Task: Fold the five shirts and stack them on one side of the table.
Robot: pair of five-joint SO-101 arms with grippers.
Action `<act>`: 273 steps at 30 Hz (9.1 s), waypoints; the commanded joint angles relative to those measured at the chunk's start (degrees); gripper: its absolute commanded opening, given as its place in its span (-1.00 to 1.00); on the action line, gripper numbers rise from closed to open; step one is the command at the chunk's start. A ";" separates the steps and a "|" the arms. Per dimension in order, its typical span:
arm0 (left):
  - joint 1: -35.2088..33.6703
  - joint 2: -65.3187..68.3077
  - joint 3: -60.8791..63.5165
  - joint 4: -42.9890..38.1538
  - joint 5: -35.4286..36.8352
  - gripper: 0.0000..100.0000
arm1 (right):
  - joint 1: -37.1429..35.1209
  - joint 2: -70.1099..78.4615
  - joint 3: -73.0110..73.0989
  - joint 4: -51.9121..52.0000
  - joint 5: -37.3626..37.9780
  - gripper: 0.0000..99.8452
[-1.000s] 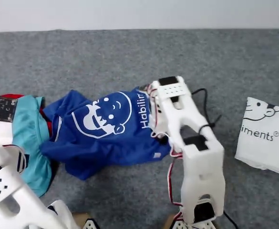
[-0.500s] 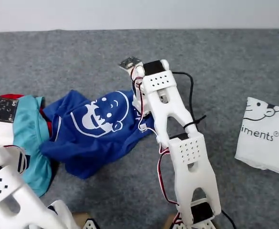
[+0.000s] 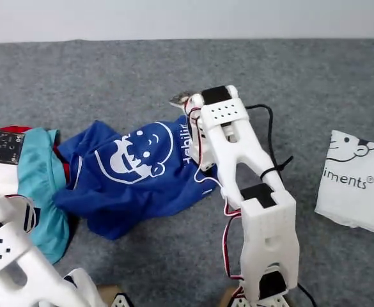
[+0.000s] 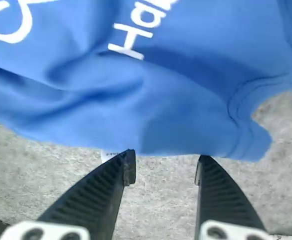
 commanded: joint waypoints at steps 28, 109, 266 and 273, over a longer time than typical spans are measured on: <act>0.26 -26.46 15.52 -1.14 0.26 -0.61 | 6.73 -23.60 23.91 2.68 7.56 -0.98; 3.60 -26.81 16.57 0.18 0.35 -0.61 | 2.68 6.29 5.45 -2.42 5.89 -0.56; 41.05 58.99 -9.54 -7.21 12.04 -0.99 | 20.35 -29.41 14.07 2.33 9.05 -0.98; 41.05 39.91 -9.63 -1.41 12.13 -0.99 | 20.26 -34.42 14.15 2.42 8.97 -0.98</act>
